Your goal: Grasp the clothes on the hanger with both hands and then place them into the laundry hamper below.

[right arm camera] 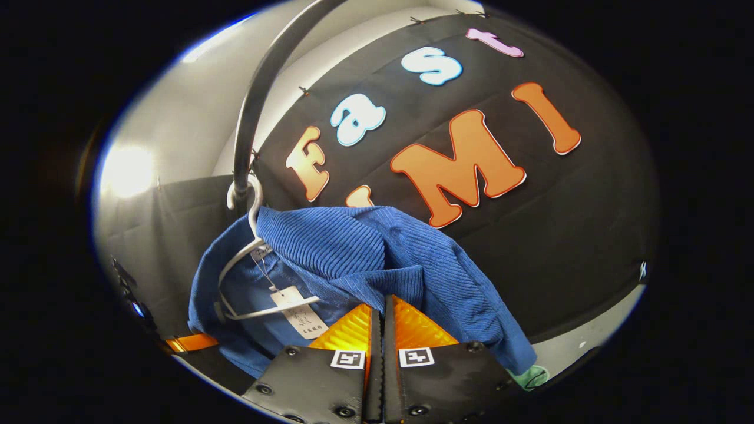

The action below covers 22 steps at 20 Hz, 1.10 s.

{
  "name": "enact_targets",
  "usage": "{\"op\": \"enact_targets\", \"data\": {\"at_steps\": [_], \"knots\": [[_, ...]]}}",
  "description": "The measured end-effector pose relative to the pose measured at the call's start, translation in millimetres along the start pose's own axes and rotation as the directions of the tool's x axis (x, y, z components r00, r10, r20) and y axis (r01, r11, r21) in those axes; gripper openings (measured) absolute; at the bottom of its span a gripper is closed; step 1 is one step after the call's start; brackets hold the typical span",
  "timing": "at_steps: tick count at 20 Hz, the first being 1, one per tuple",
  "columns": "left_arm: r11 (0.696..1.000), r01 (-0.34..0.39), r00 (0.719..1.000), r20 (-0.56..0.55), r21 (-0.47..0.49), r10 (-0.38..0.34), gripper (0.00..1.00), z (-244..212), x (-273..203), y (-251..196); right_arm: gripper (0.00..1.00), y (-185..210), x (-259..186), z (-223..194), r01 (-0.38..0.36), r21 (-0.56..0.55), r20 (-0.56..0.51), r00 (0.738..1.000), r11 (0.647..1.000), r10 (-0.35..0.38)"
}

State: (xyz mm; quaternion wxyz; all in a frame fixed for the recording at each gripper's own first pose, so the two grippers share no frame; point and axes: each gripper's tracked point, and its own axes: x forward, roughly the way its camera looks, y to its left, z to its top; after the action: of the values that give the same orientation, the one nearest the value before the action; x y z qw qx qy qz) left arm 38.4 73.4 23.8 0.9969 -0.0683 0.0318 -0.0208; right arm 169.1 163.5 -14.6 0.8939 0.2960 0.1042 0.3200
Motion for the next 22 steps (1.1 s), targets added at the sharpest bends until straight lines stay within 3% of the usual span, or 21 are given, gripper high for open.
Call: {"op": "enact_targets", "data": {"at_steps": [4, 10, 18, 22], "knots": [[0.999, -0.031, 0.998, 0.049, -0.013, 0.032, 0.0, 25, -9, 11, 0.08, 1, -8, 13, -0.069, 0.192, -0.002, 0.997, 0.979, 0.071], [1.0, -0.021, 0.992, 0.124, 0.002, 0.021, 0.0, 65, -7, 12, 0.08, -10, -8, 47, -0.151, 0.421, 0.081, 0.988, 0.894, 0.129], [1.0, -0.027, 0.982, 0.186, -0.009, 0.029, 0.0, 115, 10, 47, 0.07, -11, 2, 82, -0.216, 0.493, 0.143, 0.976, 0.843, 0.166], [1.0, 0.0, 0.986, 0.166, -0.004, 0.001, 0.0, 120, 32, 54, 0.07, -23, 7, 95, -0.21, 0.496, 0.154, 0.976, 0.843, 0.152]]}}
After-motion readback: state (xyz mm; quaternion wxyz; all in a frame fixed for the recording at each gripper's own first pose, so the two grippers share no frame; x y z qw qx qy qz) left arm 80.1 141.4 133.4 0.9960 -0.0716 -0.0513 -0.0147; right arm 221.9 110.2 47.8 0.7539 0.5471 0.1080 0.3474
